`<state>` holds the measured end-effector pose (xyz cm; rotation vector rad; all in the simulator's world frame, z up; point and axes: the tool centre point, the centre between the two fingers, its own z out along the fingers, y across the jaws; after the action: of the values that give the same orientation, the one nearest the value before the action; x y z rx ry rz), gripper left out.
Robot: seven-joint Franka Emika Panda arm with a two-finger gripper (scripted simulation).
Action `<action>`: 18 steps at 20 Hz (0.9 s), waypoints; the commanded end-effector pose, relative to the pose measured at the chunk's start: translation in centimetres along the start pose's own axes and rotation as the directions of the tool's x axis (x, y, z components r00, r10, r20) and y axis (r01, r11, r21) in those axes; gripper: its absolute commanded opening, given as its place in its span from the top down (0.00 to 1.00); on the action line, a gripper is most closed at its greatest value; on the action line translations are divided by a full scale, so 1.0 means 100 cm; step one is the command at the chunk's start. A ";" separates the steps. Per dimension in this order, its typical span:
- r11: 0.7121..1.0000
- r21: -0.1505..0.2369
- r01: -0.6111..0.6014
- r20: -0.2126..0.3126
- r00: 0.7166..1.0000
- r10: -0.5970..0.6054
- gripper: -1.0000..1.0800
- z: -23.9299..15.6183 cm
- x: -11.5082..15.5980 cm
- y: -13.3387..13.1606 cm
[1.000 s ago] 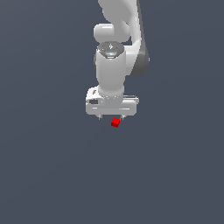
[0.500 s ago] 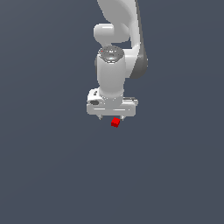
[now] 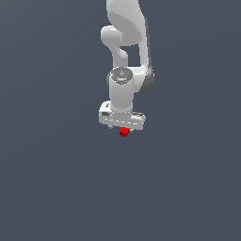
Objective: Pick up the red cube and move it to a goal position.
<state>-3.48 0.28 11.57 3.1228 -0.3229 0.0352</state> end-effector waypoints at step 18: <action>0.975 -0.007 -0.223 0.022 0.975 0.223 0.04 0.098 -0.054 -0.011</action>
<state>-8.35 2.33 1.76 3.0687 -0.6657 -0.0025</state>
